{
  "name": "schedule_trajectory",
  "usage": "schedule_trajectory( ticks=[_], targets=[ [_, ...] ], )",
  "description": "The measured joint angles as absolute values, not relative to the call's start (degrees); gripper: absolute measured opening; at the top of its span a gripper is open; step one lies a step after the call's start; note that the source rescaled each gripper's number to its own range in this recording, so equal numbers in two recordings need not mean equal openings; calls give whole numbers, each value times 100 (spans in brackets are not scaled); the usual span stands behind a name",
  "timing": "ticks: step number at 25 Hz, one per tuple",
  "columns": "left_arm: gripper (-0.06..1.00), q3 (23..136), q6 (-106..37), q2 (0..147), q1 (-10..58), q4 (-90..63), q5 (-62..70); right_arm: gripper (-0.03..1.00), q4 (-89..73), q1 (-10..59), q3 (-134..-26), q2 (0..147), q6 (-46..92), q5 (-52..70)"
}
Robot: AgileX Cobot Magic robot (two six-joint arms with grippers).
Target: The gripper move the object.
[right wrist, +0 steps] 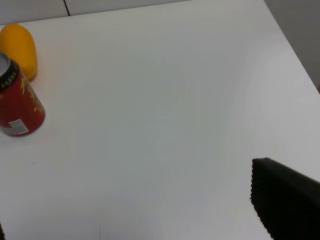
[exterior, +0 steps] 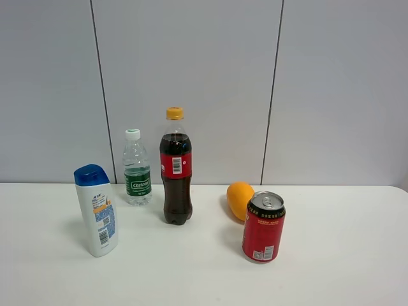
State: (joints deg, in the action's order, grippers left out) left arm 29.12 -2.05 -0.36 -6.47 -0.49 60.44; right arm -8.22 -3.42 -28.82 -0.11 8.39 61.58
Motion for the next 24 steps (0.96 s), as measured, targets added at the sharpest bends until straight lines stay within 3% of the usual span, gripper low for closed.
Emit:
schedule_trajectory(
  ticks=[24],
  targets=[
    [100,2912,-205,-36,-647,-49,6044,100,-822,-342,-2882,-11,839,6158]
  ],
)
